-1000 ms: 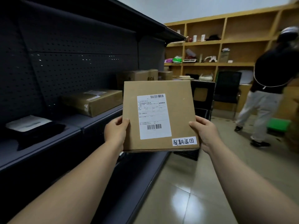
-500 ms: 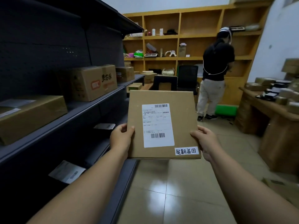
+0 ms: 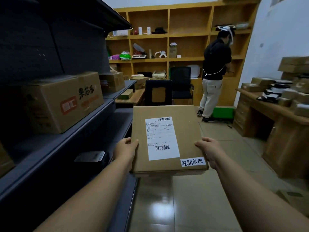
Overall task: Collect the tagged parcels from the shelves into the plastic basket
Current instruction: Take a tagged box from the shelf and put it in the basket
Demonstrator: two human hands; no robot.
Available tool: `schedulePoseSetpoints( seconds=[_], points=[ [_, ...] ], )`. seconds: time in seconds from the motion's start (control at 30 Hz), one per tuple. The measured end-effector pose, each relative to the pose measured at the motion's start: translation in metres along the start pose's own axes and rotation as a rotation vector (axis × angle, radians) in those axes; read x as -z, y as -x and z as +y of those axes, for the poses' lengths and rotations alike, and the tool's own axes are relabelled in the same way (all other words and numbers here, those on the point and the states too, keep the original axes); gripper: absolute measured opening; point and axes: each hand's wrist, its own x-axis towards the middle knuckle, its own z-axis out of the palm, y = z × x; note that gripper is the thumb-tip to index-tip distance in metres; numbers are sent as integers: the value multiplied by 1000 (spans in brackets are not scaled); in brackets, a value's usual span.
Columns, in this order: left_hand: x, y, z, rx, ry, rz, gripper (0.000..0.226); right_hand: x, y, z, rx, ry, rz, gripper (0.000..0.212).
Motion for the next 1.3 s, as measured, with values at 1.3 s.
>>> schedulePoseSetpoints(
  seconds=[1.3],
  points=[
    [-262, -500, 46, 114, 27, 2, 19, -167, -532, -85, -64, 87, 36, 44]
  ],
)
